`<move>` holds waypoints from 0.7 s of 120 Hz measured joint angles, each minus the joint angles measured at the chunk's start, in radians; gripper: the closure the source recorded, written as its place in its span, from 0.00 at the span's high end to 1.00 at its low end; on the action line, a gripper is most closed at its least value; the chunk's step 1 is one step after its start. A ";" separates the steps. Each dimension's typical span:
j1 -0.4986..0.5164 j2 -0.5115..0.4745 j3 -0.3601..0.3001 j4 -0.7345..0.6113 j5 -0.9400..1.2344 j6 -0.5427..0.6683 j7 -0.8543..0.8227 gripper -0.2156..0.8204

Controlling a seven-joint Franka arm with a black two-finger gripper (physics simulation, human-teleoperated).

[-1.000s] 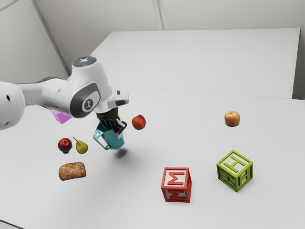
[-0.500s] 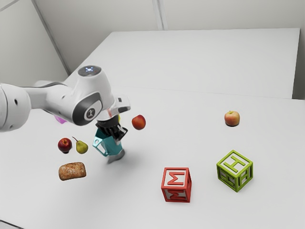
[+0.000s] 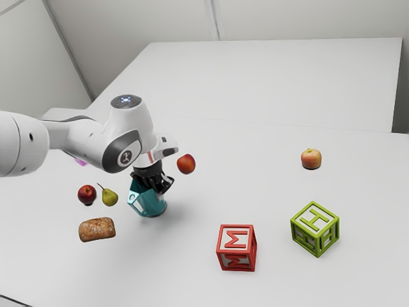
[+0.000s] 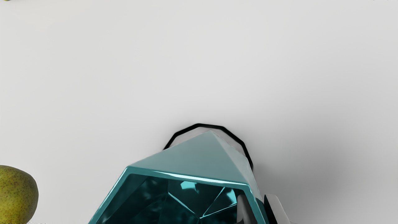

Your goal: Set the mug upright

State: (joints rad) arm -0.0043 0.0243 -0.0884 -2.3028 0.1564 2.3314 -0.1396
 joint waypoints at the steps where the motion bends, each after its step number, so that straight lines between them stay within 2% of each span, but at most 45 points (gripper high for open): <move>1: 0.000 0.000 0.000 0.000 0.000 0.000 -0.001 0.05; 19: 0.000 -0.005 0.000 0.000 -0.010 0.000 -0.008 0.27; 48: -0.001 -0.052 -0.001 0.013 -0.027 -0.002 -0.013 0.57; 63: -0.001 -0.080 -0.002 0.068 -0.048 -0.049 -0.013 0.66; 84: -0.007 -0.078 -0.005 0.235 -0.094 -0.226 -0.013 0.72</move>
State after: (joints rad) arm -0.0108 -0.0536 -0.0933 -2.0677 0.0627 2.1058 -0.1531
